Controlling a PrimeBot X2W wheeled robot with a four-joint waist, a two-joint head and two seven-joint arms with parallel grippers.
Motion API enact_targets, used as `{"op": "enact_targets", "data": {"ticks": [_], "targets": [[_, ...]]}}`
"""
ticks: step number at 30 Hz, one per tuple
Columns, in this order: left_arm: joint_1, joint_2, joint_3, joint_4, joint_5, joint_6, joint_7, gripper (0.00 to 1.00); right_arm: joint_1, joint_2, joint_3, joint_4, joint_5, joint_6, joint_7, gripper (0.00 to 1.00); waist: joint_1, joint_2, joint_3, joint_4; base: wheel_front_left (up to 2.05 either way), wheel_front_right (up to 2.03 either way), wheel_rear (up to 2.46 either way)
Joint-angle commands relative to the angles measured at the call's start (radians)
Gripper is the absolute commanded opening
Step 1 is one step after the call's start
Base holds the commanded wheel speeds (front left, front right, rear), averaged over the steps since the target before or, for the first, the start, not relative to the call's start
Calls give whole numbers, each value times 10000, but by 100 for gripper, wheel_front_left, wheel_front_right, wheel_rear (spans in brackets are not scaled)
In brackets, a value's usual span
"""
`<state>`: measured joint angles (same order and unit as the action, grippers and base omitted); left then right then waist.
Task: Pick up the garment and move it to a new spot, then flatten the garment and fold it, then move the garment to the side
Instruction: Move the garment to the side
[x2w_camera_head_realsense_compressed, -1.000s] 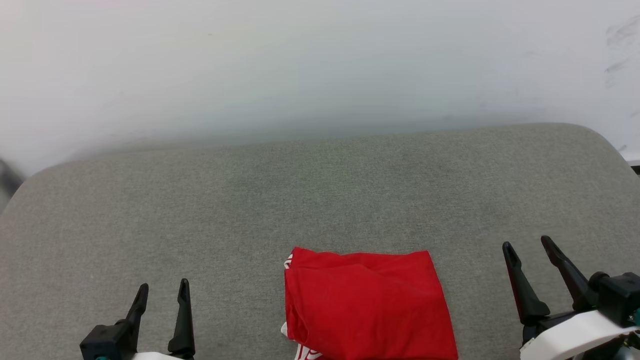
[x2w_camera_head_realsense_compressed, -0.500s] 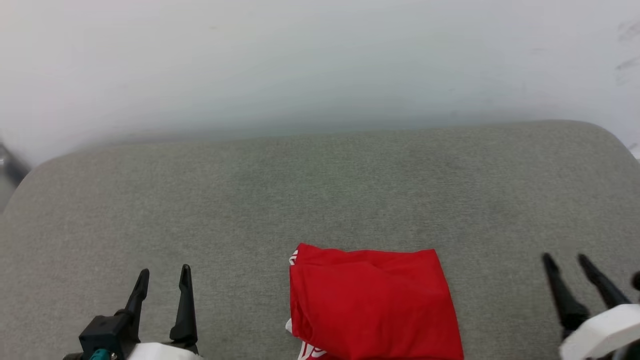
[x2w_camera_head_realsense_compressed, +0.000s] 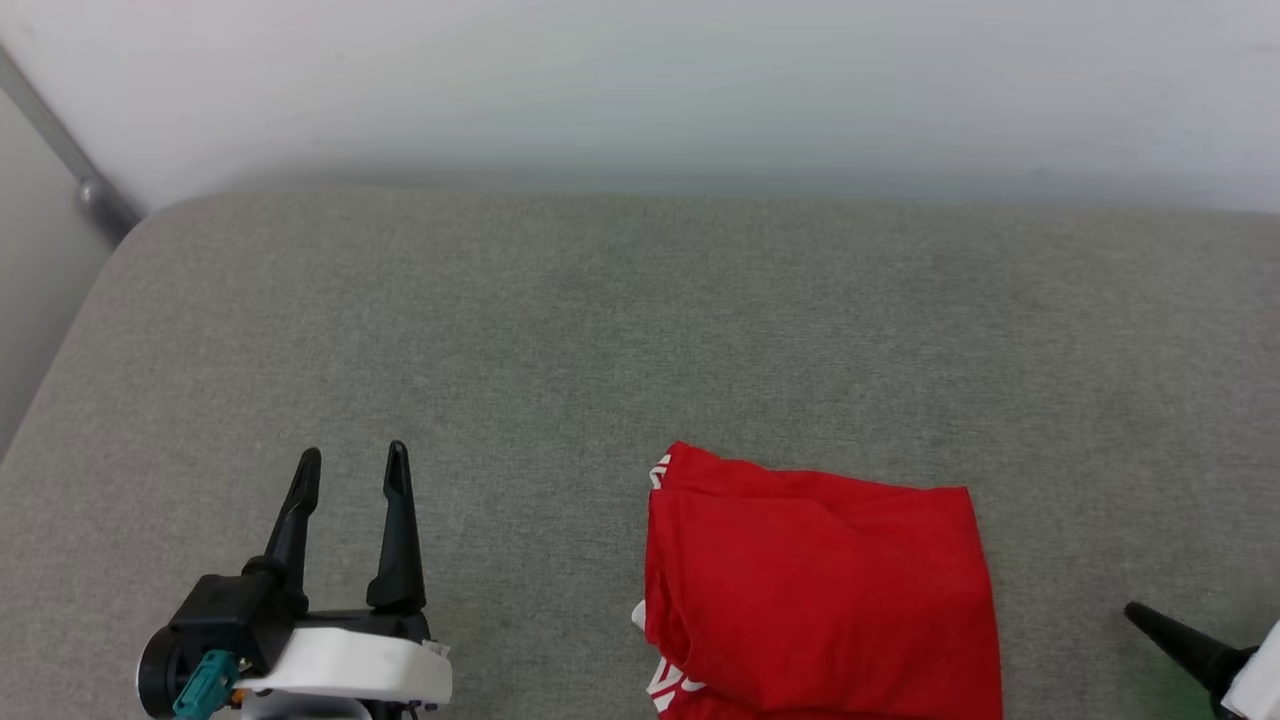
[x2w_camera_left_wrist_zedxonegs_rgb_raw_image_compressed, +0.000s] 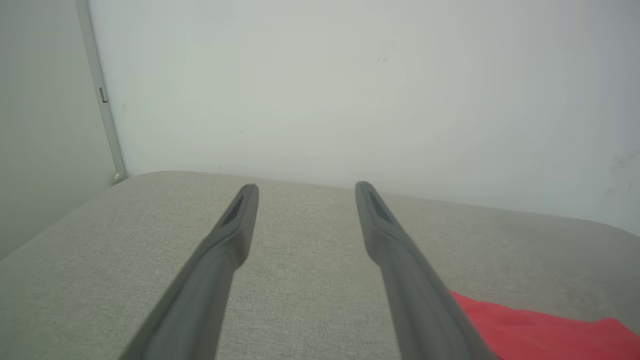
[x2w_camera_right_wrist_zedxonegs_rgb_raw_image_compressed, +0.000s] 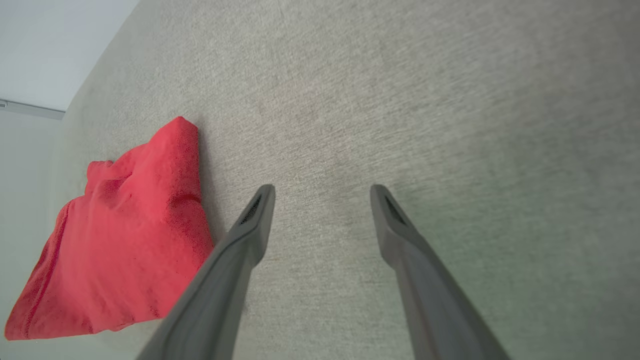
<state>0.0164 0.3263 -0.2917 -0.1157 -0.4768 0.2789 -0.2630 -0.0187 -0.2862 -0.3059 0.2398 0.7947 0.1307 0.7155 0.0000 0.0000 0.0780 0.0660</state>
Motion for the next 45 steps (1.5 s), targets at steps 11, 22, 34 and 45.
{"op": "enact_targets", "data": {"ticks": [11,22,34,45], "targets": [[-873,-767,55,540,513,-668,-19,100,-1443,1830,196,852,2740,-4,2681,100,0,0,1174,706,0,0,0],[-761,-878,263,849,820,-1011,-20,100,-1703,1534,1468,839,2474,-1,2463,0,0,0,851,388,0,0,0],[-486,-473,368,697,939,-995,21,100,-2485,-389,4464,168,-1015,-2,463,0,0,0,481,-2421,0,0,0],[-2496,15,176,26,1573,-1074,870,100,-4998,-723,5566,2022,-2065,-4,-1999,0,0,0,3135,-5636,0,0,0]]}}
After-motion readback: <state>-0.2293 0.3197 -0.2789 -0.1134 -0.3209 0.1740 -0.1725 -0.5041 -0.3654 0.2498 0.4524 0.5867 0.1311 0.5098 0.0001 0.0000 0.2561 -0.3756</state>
